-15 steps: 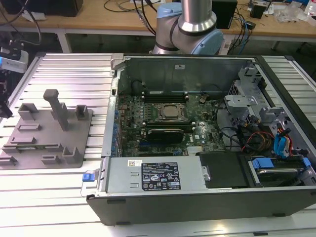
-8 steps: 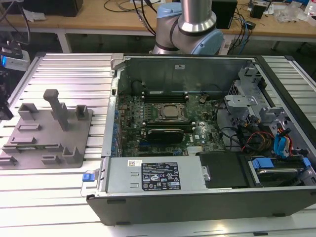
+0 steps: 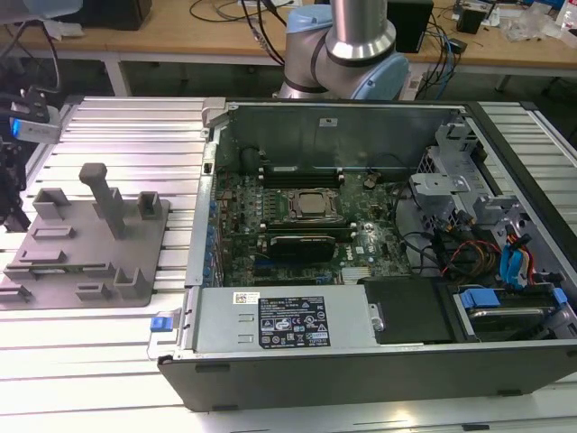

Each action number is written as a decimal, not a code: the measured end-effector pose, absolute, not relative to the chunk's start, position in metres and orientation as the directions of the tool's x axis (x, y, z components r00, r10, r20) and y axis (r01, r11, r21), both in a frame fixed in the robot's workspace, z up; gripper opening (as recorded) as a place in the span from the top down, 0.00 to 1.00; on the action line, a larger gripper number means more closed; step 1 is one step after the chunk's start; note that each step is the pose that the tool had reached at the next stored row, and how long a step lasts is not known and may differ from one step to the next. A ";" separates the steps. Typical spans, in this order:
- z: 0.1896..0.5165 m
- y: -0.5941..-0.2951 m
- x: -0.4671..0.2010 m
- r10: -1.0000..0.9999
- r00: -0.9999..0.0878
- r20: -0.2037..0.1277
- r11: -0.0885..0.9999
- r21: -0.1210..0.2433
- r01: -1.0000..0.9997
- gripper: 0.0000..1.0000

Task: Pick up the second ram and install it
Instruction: 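Pick up the second ram and move it above second insertion slot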

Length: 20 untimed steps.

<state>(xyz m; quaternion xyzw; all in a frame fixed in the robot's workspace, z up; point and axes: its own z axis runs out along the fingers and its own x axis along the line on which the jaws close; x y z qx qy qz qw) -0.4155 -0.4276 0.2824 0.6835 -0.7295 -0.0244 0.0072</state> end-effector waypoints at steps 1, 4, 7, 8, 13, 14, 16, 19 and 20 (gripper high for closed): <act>0.280 -0.429 -0.413 -0.998 -0.066 -0.023 0.065 0.045 -0.997 0.92; 0.273 -0.432 -0.407 -0.998 -0.067 -0.023 0.066 0.045 -0.997 0.92; 0.266 -0.433 -0.406 -0.998 -0.067 -0.023 0.066 0.045 -0.997 0.92; 0.264 -0.433 -0.406 -0.998 -0.067 -0.023 0.066 0.045 -0.997 0.92; 0.252 -0.434 -0.406 -0.998 -0.063 -0.023 0.062 0.045 -0.997 0.92; 0.250 -0.434 -0.406 -0.998 -0.060 -0.023 0.059 0.045 -0.997 0.92; 0.248 -0.434 -0.406 -0.998 -0.056 -0.023 0.055 0.046 -0.997 0.92; 0.242 -0.435 -0.407 -0.999 -0.036 -0.023 0.035 0.045 -0.998 0.92; 0.240 -0.436 -0.407 -0.999 -0.033 -0.023 0.032 0.045 -0.998 0.92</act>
